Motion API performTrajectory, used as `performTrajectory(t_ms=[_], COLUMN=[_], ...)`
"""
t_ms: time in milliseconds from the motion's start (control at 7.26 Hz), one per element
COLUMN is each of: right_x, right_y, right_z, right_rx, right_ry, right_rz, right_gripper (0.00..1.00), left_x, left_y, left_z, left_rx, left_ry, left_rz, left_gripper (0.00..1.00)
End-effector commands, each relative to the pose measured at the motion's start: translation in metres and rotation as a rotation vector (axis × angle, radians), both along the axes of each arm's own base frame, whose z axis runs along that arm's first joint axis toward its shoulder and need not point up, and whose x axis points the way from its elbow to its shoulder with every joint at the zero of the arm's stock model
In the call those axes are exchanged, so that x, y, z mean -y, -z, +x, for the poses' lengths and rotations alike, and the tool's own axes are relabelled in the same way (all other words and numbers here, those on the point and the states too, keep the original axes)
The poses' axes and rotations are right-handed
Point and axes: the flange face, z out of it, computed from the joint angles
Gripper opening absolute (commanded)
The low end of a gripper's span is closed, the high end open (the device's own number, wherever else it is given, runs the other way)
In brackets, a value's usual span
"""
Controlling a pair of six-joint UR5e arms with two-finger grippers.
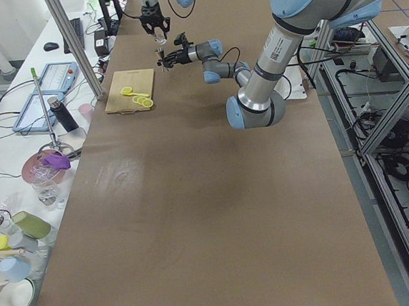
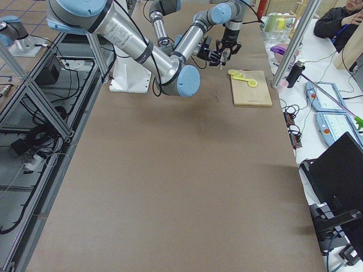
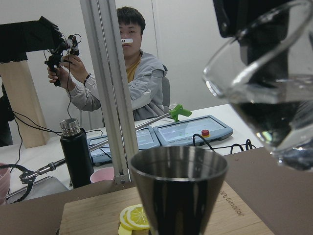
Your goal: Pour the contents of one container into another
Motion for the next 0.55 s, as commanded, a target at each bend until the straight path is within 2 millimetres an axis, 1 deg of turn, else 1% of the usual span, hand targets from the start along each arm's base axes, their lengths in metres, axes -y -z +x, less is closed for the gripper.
performTrajectory(t_ms=[0, 138, 413], right_x=[0.005, 0.009, 0.015], right_y=[0.007, 0.011, 0.018], right_z=[-0.002, -0.005, -0.018], right_rx=[-0.038, -0.050, -0.082], right_ry=[0.006, 0.005, 0.009], right_rz=[0.002, 0.000, 0.003], right_gripper=[0.00, 0.00, 0.00], left_x=[0.000, 0.000, 0.001], left_y=[-0.003, -0.003, -0.002], left_z=[0.001, 0.001, 0.001], left_rx=[0.006, 0.006, 0.009], left_ry=[0.001, 0.001, 0.001], left_rz=[-0.001, -0.001, -0.001], left_gripper=[0.00, 0.00, 0.00])
